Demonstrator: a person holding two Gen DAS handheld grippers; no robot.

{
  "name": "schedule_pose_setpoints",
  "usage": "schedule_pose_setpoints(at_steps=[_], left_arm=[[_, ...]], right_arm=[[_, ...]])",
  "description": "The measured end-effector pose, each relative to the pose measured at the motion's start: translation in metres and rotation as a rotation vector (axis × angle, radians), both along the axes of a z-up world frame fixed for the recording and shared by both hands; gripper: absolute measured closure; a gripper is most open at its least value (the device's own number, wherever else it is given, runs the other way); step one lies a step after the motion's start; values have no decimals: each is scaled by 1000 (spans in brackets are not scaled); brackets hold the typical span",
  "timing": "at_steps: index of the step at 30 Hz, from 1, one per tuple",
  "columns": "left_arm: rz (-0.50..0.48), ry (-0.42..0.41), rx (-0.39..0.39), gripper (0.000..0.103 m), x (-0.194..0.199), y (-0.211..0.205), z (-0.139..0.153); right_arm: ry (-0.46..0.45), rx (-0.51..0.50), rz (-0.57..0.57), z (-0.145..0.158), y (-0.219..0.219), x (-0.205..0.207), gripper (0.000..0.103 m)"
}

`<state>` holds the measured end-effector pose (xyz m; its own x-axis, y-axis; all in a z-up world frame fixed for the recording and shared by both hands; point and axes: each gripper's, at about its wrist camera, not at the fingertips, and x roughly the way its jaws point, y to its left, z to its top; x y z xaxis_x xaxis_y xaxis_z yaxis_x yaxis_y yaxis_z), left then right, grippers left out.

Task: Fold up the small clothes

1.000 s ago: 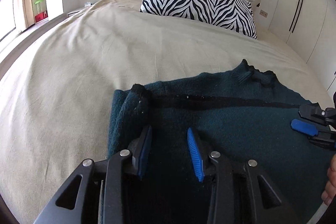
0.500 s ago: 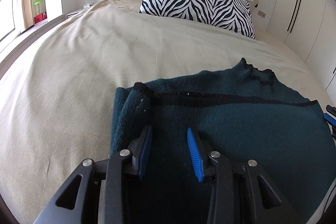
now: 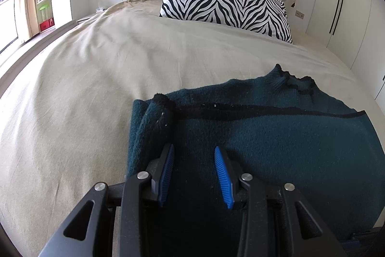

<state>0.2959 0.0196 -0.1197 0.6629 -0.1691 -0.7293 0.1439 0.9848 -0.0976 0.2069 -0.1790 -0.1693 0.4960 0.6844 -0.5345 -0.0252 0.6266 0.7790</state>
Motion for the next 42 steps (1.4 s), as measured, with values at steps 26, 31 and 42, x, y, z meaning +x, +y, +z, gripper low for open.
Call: schedule_pose_setpoints(at_steps=[26, 31, 42], left_arm=[[-162, 40, -116, 42, -108, -61, 45], [-164, 121, -117, 44, -114, -67, 14], [-37, 133, -300, 67, -125, 49, 11]], right_arm=[[-104, 45, -448, 50, -158, -141, 81], [-5, 71, -294, 23, -102, -114, 81], [1, 136, -740, 0, -221, -223, 80]])
